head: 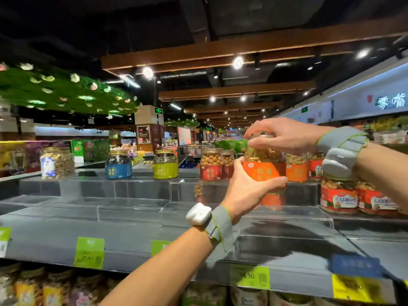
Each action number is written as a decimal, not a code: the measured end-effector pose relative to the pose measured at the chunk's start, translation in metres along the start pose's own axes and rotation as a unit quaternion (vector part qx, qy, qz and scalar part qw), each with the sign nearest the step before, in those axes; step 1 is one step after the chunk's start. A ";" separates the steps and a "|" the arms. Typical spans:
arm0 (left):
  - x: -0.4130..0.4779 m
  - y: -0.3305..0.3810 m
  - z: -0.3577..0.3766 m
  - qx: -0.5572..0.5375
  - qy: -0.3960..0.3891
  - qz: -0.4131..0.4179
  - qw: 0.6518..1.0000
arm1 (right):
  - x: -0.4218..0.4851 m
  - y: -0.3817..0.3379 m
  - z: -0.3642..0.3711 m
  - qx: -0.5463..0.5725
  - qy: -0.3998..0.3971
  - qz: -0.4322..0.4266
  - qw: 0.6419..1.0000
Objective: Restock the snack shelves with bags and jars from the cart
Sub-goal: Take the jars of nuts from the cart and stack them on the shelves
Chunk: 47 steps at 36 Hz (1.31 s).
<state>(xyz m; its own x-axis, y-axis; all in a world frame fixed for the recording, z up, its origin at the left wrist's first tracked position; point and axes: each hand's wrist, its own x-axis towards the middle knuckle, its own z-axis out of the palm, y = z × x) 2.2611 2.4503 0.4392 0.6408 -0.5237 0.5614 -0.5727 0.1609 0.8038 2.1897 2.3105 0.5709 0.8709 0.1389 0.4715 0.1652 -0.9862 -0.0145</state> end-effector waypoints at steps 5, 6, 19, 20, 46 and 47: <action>0.011 -0.008 0.008 0.017 -0.018 -0.020 0.999 | 0.012 0.003 -0.006 -0.064 -0.046 0.040 0.996; 0.012 -0.008 0.006 0.020 -0.024 -0.021 0.999 | 0.014 0.004 -0.004 -0.068 -0.049 0.033 0.996; 0.067 -0.042 0.002 0.140 -0.005 -0.021 0.990 | 0.040 0.053 -0.001 -0.130 0.012 0.019 0.991; 0.068 -0.045 0.003 0.154 -0.008 -0.018 0.988 | 0.045 0.054 -0.001 -0.132 0.006 0.021 0.991; 0.120 -0.078 0.040 0.248 -0.052 -0.063 0.965 | 0.071 0.124 0.043 -0.069 -0.044 0.116 0.990; 0.121 -0.079 0.038 0.248 -0.059 -0.065 0.965 | 0.070 0.128 0.036 -0.071 -0.027 0.121 0.990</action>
<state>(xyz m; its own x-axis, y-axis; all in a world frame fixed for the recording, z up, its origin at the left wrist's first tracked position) 2.3643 2.3419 0.4360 0.6773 -0.6094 0.4121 -0.6848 -0.3177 0.6558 2.2885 2.1968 0.5696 0.9013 -0.1014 0.4211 -0.1139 -0.9935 0.0045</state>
